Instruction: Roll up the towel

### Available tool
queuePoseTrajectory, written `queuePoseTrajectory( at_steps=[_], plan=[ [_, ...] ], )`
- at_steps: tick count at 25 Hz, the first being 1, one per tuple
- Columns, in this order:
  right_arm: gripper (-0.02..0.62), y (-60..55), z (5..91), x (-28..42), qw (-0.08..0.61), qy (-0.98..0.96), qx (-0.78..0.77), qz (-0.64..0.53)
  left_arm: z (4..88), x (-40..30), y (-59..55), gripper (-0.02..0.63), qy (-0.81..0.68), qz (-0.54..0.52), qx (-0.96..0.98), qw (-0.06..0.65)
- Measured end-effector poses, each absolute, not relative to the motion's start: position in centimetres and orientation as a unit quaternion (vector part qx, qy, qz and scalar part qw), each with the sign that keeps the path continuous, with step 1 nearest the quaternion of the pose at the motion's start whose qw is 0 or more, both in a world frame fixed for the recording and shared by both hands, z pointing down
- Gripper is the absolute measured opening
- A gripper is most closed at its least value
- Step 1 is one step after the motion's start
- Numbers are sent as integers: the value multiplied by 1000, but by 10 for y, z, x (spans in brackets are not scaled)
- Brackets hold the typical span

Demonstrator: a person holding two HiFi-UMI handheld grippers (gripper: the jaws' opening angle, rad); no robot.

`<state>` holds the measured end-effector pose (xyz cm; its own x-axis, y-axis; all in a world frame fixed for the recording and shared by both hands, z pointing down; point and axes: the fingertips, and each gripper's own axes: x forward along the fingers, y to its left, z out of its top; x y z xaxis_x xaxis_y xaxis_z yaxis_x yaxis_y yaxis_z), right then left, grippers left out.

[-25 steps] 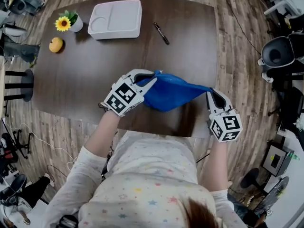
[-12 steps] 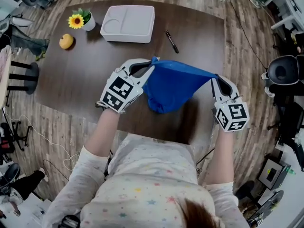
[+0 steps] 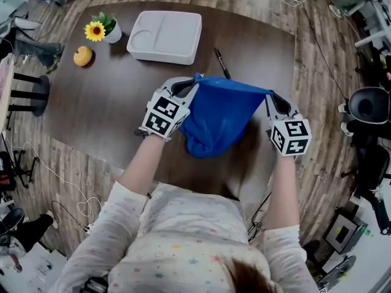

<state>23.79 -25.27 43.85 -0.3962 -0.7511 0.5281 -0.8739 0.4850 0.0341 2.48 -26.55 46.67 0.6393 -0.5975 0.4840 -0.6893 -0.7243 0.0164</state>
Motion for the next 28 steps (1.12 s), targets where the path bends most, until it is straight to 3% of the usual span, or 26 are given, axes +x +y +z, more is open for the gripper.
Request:
queuePoseTrajectory(
  at_steps=[7, 13, 15, 19, 28],
  plan=[
    [21, -275, 503, 237, 278, -813, 476, 188, 528, 25, -287, 31, -351, 261, 886, 155],
    [36, -299, 543, 250, 258, -775, 520, 251, 547, 5, -322, 36, -431, 247, 851, 170],
    [58, -301, 545, 253, 251, -769, 532, 248, 547, -2, -325, 93, -446, 240, 845, 172],
    [146, -294, 541, 257, 242, -771, 538, 241, 549, -6, -305, 98, -419, 255, 855, 169],
    [133, -203, 535, 233, 257, -803, 465, 269, 547, -21, -216, 97, -341, 260, 885, 182]
  ],
)
